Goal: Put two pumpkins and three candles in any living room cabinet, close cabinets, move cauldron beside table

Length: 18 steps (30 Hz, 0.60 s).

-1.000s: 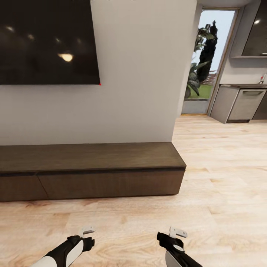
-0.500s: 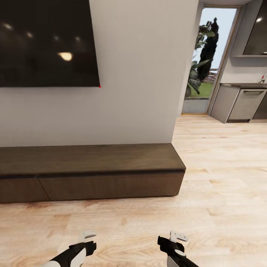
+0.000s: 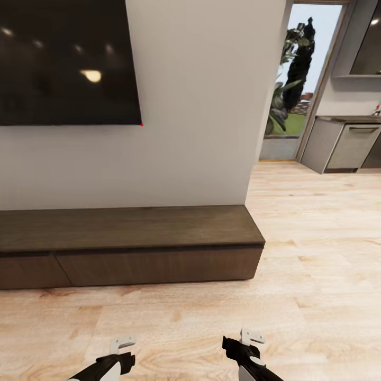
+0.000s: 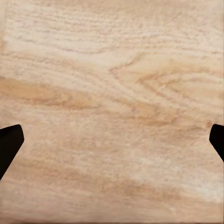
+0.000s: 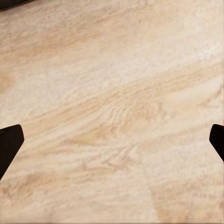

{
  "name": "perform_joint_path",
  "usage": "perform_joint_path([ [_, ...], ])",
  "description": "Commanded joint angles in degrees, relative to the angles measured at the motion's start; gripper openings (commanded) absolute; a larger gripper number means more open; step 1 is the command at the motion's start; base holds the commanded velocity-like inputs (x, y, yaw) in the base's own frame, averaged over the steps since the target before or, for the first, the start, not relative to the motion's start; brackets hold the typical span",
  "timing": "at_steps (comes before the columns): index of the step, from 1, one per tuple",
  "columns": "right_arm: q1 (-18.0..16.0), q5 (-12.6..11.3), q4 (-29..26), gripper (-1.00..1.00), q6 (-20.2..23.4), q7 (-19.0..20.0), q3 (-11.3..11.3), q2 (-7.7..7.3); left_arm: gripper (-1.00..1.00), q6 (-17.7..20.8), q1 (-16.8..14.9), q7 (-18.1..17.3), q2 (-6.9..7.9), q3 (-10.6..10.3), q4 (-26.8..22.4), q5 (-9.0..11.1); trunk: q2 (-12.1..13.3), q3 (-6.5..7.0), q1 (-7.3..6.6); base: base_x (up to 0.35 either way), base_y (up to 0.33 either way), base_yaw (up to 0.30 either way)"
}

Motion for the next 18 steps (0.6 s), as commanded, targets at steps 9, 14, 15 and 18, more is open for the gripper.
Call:
perform_joint_path([
  [9, -0.06, -0.55, 2.26, 1.00, -1.58, -0.02, 0.48, 0.07, 1.00, 0.34, 0.35, 0.38, 0.02, -0.48, -0.15, 0.44, 3.60, 0.72, -1.99, 0.000, 0.000, 0.000],
  [14, -0.05, -0.55, 2.42, 1.00, -1.76, -0.01, 0.48, 0.08, 1.00, 0.34, 0.45, 0.38, -0.30, -0.48, -0.15, 0.44, 5.61, 1.14, -3.09, 0.000, 0.000, 0.000],
  [15, -0.06, -0.55, 2.42, 1.00, -1.77, -0.01, 0.48, 0.08, 1.00, 0.34, 0.46, 0.38, -0.32, -0.49, -0.15, 0.44, 6.01, 1.22, -3.31, 0.000, 0.000, 0.000],
  [18, -0.07, -0.55, 2.43, 1.00, -1.78, -0.01, 0.49, 0.08, 1.00, 0.34, 0.48, 0.38, -0.36, -0.47, -0.15, 0.44, 7.21, 1.48, -3.97, 0.000, 0.000, 0.000],
])
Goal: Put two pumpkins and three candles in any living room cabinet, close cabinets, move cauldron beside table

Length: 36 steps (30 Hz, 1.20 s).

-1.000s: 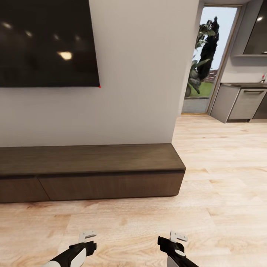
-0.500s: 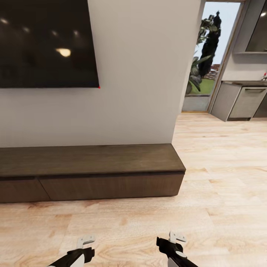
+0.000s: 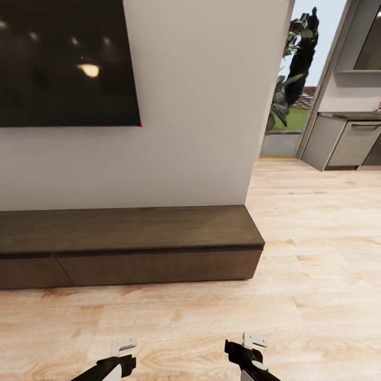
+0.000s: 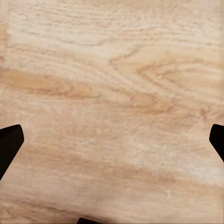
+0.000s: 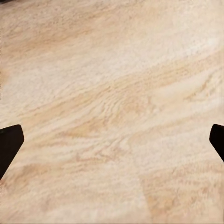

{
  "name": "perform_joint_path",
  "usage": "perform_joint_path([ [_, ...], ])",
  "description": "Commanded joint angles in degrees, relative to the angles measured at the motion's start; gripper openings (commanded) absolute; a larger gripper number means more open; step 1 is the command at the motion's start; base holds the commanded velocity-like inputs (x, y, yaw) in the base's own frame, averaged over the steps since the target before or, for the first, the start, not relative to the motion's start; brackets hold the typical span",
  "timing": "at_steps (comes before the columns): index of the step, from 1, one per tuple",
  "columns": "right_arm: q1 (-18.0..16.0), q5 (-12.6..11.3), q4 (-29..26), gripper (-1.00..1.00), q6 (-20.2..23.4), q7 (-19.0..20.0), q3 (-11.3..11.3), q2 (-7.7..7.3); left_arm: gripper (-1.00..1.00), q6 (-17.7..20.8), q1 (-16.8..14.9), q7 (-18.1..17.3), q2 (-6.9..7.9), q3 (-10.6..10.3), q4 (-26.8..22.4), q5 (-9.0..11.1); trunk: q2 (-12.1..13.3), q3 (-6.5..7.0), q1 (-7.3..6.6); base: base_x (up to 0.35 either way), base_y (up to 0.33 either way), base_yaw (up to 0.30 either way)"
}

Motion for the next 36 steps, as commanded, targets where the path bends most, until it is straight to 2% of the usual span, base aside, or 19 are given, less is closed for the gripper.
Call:
perform_joint_path([
  [1, -0.04, -0.59, 0.00, 1.00, -0.27, -0.27, 0.50, -0.01, 1.00, 0.36, 0.04, 0.38, 0.04, -0.47, -0.20, 0.38, 0.39, 0.04, -0.24, 0.000, 0.000, 0.000],
  [36, -0.01, -0.59, 0.09, 1.00, -0.27, -0.27, 0.55, -0.01, 1.00, 0.36, 0.17, 0.38, -0.25, -0.54, -0.12, 0.38, 14.43, 3.01, -7.92, 0.000, 0.000, 0.000],
])
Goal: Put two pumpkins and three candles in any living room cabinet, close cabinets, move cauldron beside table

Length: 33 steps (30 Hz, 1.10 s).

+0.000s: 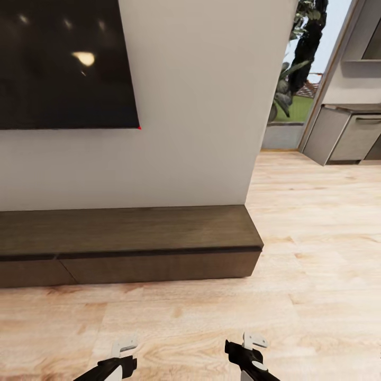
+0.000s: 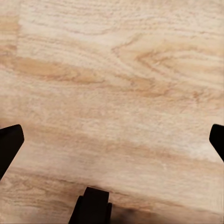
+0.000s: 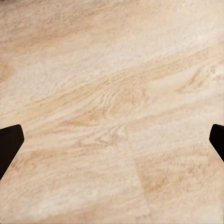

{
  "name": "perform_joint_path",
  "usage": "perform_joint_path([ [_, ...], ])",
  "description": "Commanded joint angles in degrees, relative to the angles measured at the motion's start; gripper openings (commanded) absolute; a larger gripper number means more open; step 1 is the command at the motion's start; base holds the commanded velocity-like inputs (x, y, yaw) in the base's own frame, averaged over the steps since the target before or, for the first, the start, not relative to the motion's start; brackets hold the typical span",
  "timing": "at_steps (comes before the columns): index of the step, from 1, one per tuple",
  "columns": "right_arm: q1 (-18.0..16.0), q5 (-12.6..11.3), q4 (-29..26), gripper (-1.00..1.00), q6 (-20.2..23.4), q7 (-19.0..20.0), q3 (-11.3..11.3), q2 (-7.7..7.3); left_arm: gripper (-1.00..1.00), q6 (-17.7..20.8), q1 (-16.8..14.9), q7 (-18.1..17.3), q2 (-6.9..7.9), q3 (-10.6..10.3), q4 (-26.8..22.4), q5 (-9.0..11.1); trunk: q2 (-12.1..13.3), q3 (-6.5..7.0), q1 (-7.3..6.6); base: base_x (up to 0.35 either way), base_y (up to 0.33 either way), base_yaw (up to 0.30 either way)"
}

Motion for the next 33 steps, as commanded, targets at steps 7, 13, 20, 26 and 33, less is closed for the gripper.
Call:
perform_joint_path([
  [7, -0.07, -0.59, 0.00, 1.00, -0.31, -0.27, 0.43, -0.02, 1.00, 0.32, 0.00, 0.36, -0.22, -0.32, 0.27, 0.14, 2.80, 0.55, -1.55, 0.000, 0.000, 0.000],
  [13, -0.05, -0.59, 0.00, 1.00, -0.34, -0.27, 0.42, -0.05, 1.00, -0.26, 0.00, 0.36, -0.48, -0.32, 0.43, 0.13, 5.21, 1.11, -2.87, 0.000, 0.000, 0.000],
  [20, -0.04, -0.59, 0.00, 1.00, -0.29, -0.27, 0.42, -0.03, 1.00, -0.46, 0.00, 0.36, -0.50, -0.32, 0.46, 0.13, 8.02, 2.19, -4.41, 0.000, 0.000, 0.000],
  [26, -0.05, -0.59, 0.00, 1.00, -0.28, -0.27, 0.42, -0.09, 1.00, -0.47, 0.00, 0.36, -0.56, -0.34, 0.46, 0.13, 10.42, 3.26, -5.72, 0.000, 0.000, 0.000],
  [33, -0.03, -0.59, 0.00, 1.00, -0.29, -0.27, 0.42, -0.06, 1.00, -0.47, 0.00, 0.36, -0.51, -0.24, 0.51, 0.19, 13.23, 4.51, -7.26, 0.000, 0.000, 0.000],
])
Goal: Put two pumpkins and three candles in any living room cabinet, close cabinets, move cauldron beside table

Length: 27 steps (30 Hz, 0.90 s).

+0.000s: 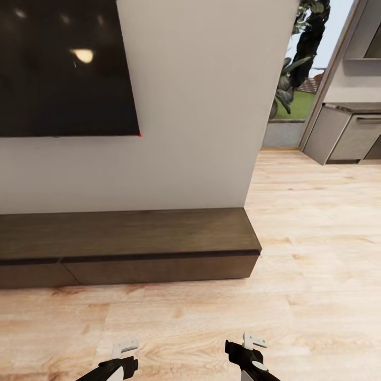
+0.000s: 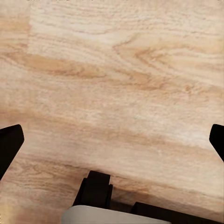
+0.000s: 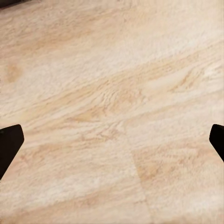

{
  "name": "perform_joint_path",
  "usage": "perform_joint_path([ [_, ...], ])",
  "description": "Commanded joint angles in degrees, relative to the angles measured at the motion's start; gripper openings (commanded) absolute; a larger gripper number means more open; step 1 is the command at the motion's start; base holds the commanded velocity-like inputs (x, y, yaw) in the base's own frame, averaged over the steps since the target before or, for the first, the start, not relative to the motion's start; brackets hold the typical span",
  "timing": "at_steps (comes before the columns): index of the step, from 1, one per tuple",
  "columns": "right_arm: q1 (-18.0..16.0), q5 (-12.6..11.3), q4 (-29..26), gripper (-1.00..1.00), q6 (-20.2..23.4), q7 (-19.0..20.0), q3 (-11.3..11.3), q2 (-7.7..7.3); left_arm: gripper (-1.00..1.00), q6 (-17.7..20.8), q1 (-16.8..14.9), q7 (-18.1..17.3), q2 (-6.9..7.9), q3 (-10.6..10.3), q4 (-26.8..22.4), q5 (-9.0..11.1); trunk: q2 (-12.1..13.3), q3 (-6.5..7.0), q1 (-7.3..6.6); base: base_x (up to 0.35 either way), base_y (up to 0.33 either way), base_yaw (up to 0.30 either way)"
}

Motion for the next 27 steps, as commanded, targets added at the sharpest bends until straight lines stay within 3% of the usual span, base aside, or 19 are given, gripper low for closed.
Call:
perform_joint_path([
  [1, -0.06, -0.59, 0.00, 1.00, -0.25, -0.27, 0.49, -0.03, 1.00, 0.27, -0.01, 0.38, 0.00, -0.48, -0.12, 0.35, 0.40, 0.14, -0.23, 0.000, 0.000, 0.000],
  [15, -0.04, -0.63, 0.22, 1.00, -0.33, -0.27, 0.47, -0.02, 1.00, 0.22, 0.24, 0.38, -0.10, -0.56, -0.10, 0.31, 6.01, 2.66, -3.31, 0.000, 0.000, 0.000],
  [27, -0.05, -1.49, 6.02, 1.00, -0.37, -0.85, 0.00, 0.03, 1.00, 0.20, 0.31, 0.38, -0.11, -0.56, -0.10, 0.31, 10.82, 4.81, -5.94, 0.000, 0.000, 0.000],
])
